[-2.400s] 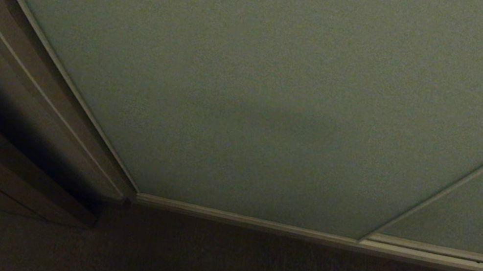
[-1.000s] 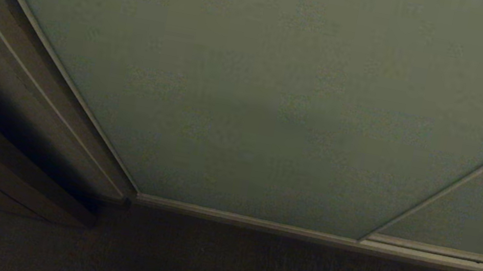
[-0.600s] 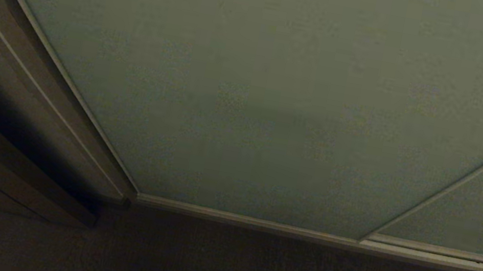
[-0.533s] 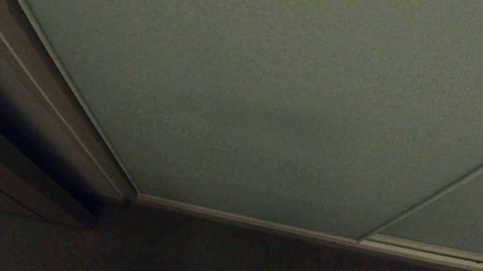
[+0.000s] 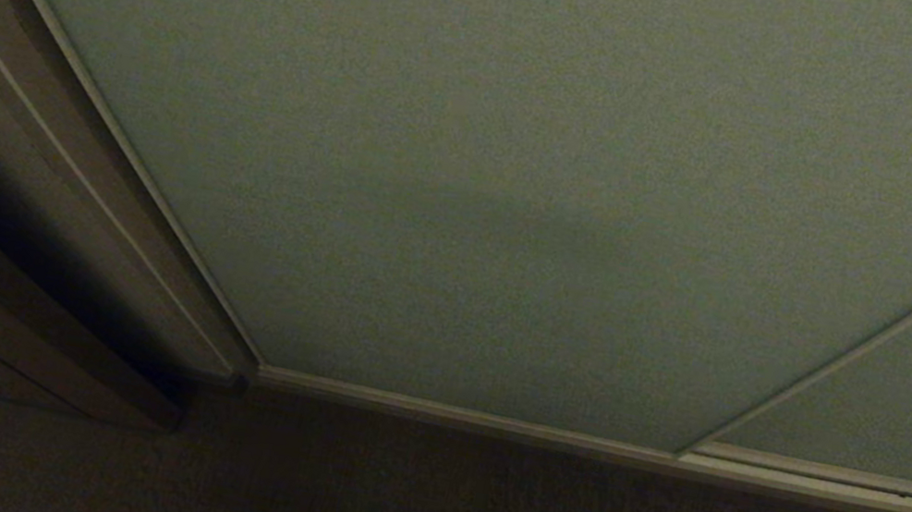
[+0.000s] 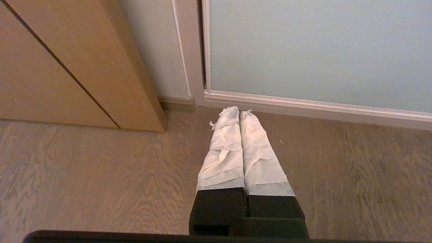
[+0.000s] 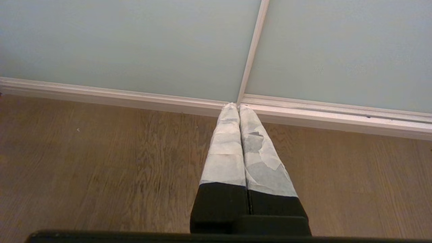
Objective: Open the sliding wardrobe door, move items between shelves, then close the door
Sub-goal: Open the door
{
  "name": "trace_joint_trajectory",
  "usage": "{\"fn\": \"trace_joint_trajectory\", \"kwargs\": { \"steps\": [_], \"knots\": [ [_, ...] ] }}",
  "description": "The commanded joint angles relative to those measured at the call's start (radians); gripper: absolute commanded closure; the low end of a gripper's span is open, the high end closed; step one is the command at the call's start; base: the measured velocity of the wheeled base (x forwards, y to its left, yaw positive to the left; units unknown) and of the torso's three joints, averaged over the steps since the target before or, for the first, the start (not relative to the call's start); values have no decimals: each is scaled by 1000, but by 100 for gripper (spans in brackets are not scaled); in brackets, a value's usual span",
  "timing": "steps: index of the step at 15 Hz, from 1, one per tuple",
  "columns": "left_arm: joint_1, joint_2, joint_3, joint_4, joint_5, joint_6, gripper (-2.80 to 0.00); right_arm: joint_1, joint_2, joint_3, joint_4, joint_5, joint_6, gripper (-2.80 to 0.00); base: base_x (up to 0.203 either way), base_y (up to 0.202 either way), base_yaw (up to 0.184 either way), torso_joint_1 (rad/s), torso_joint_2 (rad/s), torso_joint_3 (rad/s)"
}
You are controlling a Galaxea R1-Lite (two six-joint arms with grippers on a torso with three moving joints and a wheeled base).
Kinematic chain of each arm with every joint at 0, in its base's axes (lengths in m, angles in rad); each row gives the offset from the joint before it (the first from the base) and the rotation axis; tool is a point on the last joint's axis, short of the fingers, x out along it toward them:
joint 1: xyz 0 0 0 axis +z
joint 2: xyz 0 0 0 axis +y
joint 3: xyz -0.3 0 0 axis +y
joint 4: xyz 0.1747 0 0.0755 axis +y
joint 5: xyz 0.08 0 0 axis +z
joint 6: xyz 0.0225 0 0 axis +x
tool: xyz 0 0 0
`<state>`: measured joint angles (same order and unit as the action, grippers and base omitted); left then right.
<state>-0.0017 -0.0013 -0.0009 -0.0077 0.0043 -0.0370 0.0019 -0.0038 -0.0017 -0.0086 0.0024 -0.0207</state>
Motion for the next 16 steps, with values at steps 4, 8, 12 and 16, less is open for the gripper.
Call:
{"fn": "trace_joint_trajectory", "kwargs": {
  "steps": [4,8,12,16],
  "knots": [
    [2,1,-7,17,2,1,0,1,2,0,-1,1,-1,0,0,0,0,0,0,0],
    [0,8,-47,65,2,20,0,0,2,0,-1,1,-1,0,0,0,0,0,0,0],
    [0,163,-285,56,19,23,0,0,2,0,-1,1,-1,0,0,0,0,0,0,0],
    [1,322,-455,-67,150,43,0,0,2,0,-1,1,-1,0,0,0,0,0,0,0]
  ]
}}
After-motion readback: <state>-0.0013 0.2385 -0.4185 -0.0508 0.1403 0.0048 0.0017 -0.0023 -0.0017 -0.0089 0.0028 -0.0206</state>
